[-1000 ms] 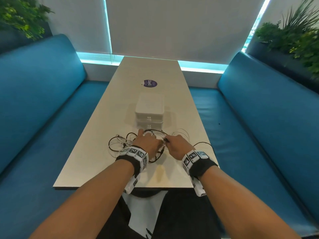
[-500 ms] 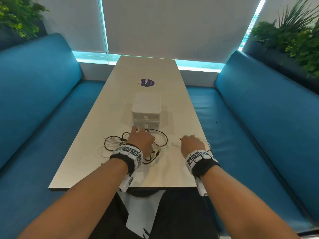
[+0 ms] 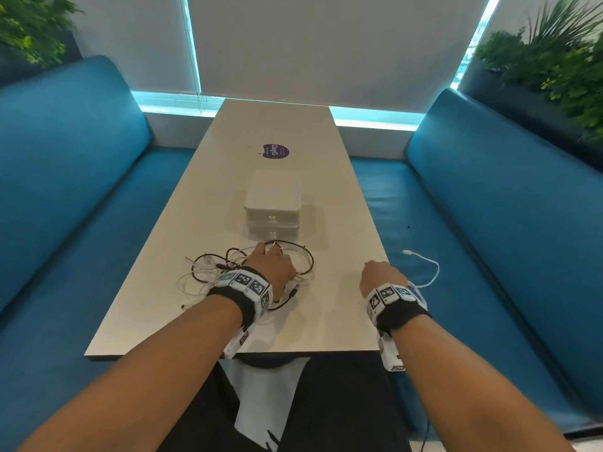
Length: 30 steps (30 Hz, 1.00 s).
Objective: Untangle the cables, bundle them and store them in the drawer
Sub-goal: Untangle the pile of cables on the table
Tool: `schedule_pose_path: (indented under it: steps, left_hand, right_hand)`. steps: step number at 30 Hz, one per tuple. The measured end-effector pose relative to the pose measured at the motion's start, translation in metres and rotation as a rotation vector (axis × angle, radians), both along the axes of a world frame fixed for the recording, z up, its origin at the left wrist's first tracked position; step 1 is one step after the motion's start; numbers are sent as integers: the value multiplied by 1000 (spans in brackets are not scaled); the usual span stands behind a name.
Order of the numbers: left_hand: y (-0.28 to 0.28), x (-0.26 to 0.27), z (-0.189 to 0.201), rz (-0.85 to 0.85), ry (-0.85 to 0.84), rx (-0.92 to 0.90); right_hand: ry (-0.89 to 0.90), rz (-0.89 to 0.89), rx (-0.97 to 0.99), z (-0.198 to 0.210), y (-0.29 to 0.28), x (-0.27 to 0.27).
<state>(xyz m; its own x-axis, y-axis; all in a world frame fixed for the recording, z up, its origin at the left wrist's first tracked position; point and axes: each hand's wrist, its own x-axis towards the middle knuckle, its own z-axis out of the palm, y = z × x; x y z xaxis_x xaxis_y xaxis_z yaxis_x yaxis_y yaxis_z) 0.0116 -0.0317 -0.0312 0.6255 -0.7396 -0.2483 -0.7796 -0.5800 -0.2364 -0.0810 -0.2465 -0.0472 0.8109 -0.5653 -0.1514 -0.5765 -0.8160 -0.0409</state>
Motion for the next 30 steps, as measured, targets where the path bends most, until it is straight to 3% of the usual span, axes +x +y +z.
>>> schedule_pose_path:
  steps: [5, 14, 25, 30]
  left_hand:
    - [-20, -8, 1, -50, -51, -119]
    - [-29, -18, -27, -8, -21, -60]
    - [-29, -21, -33, -27, -36, -216]
    - [-27, -18, -30, -5, -24, -376]
  right_hand:
    - [-137, 48, 136, -5, 32, 24]
    - [-67, -41, 381, -11, 44, 34]
    - [-52, -53, 501, -16, 42, 31]
    - [-96, -81, 596, -10, 43, 31]
